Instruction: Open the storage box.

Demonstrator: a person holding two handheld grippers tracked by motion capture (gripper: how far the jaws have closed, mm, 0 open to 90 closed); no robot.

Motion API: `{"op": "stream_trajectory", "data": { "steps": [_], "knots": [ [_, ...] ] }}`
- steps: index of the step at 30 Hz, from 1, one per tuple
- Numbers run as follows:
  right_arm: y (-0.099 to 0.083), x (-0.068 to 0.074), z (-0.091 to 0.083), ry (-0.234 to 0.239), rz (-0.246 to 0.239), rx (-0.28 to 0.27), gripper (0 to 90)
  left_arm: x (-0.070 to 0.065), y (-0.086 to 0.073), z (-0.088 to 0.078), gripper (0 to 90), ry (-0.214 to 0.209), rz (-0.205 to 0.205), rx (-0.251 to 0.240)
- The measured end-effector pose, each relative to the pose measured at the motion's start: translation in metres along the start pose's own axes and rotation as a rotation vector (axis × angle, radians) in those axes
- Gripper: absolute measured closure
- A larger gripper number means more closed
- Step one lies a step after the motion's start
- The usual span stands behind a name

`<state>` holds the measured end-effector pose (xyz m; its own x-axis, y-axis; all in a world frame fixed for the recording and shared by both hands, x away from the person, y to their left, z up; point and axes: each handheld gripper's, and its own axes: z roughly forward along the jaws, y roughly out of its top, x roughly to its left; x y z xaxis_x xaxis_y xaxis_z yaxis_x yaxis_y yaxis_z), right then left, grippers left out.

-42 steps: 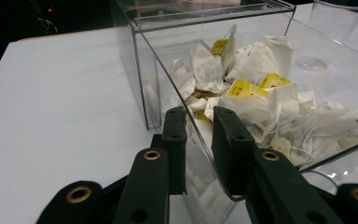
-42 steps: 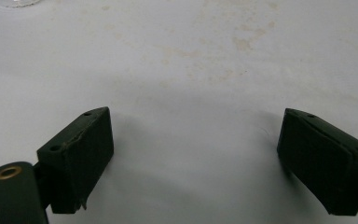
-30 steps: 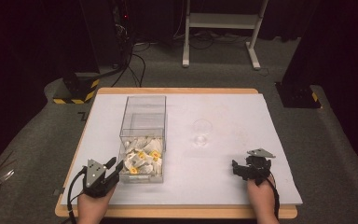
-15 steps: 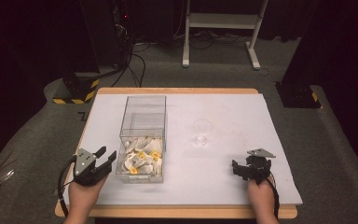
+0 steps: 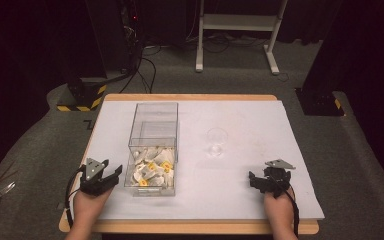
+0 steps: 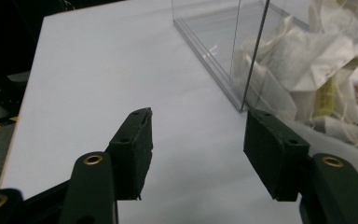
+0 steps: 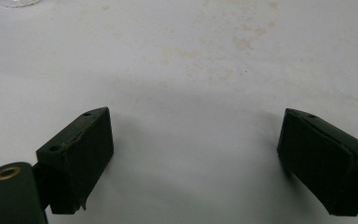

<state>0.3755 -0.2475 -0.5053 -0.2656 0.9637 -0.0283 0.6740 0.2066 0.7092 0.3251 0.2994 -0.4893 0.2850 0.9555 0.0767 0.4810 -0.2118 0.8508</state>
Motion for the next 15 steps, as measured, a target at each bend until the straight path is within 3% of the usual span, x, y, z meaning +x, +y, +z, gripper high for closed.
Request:
{"op": "stream_trajectory", "data": {
  "steps": [4, 10, 15],
  "knots": [
    [-0.001, 0.002, -0.001, 0.005, -0.022, -0.01, 14.4, 0.001, -0.004, 0.006, 40.7, 0.001, 0.006, 0.041],
    [0.0, 0.001, -0.001, 0.013, -0.014, -0.007, 14.0, 0.005, -0.007, 0.01, 38.5, -0.002, 0.008, 0.08],
    [0.0, 0.001, -0.001, 0.007, -0.02, -0.006, 13.7, 0.006, -0.009, 0.013, 34.5, -0.02, -0.012, 0.12]
  ]
}}
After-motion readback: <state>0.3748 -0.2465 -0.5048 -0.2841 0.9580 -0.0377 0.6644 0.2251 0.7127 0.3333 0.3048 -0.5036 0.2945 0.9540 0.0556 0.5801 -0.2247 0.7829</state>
